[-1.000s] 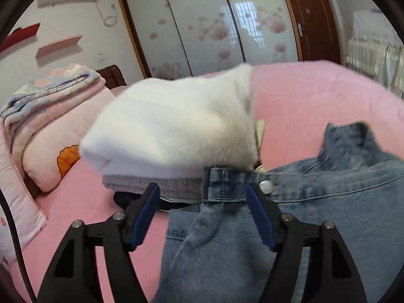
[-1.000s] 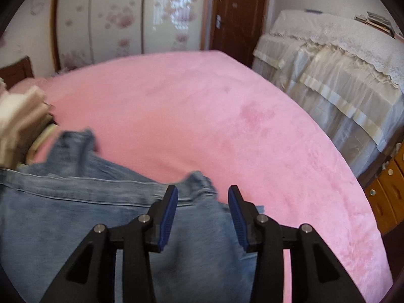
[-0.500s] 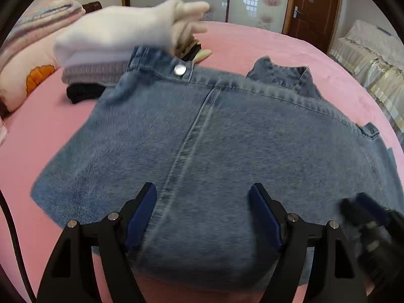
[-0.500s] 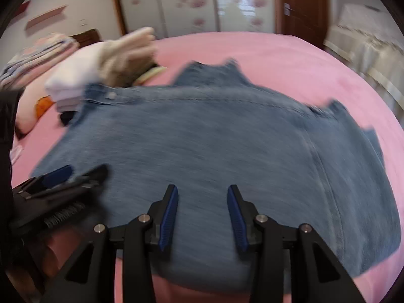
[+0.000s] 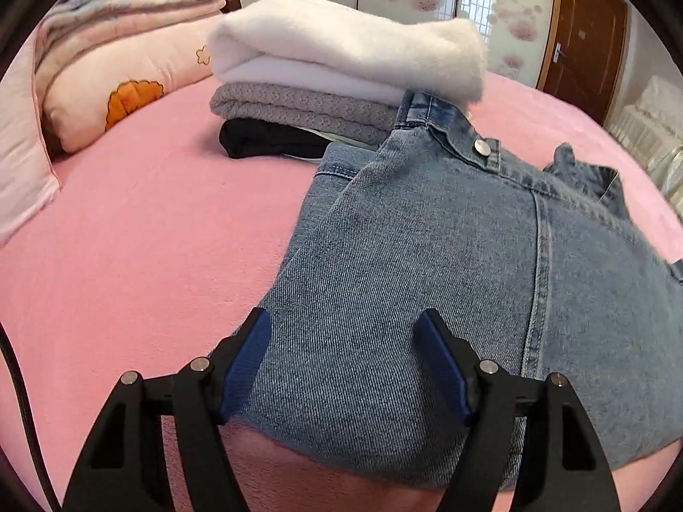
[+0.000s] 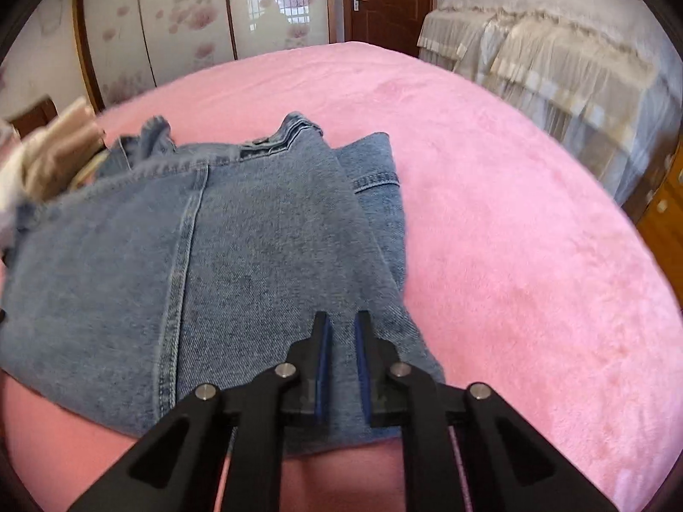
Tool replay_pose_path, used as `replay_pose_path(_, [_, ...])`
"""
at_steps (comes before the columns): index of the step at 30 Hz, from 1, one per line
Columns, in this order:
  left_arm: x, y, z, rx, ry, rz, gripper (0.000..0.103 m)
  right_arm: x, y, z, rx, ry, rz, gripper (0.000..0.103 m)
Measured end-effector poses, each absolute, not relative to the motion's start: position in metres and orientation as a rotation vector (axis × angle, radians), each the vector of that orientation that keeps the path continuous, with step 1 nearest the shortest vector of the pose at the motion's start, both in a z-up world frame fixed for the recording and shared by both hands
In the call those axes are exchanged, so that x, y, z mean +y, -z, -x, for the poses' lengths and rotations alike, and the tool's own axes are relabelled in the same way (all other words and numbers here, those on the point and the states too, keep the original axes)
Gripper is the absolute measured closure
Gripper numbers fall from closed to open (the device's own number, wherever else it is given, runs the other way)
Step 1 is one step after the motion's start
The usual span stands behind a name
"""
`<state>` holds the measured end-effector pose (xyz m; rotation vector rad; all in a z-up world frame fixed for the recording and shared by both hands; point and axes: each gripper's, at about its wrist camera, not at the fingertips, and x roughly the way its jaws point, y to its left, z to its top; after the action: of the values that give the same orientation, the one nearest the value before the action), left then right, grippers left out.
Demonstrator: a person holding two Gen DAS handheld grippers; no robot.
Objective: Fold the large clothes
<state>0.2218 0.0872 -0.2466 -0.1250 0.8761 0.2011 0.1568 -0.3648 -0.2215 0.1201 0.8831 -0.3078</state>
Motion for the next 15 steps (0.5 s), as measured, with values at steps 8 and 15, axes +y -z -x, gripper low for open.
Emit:
replay_pose_path(8, [0.085, 0.230, -0.224, 0.949, -0.189, 0.159, 0.027, -0.355, 0.208, -0.158, 0.916, 0.343, -0.128, 0.078])
replay_pose_path(15, [0.074, 0.186, -0.204, 1.043, -0.119, 0.224, 0.020, -0.335, 0.165, -0.138, 0.927, 0.325, -0.216, 0.073])
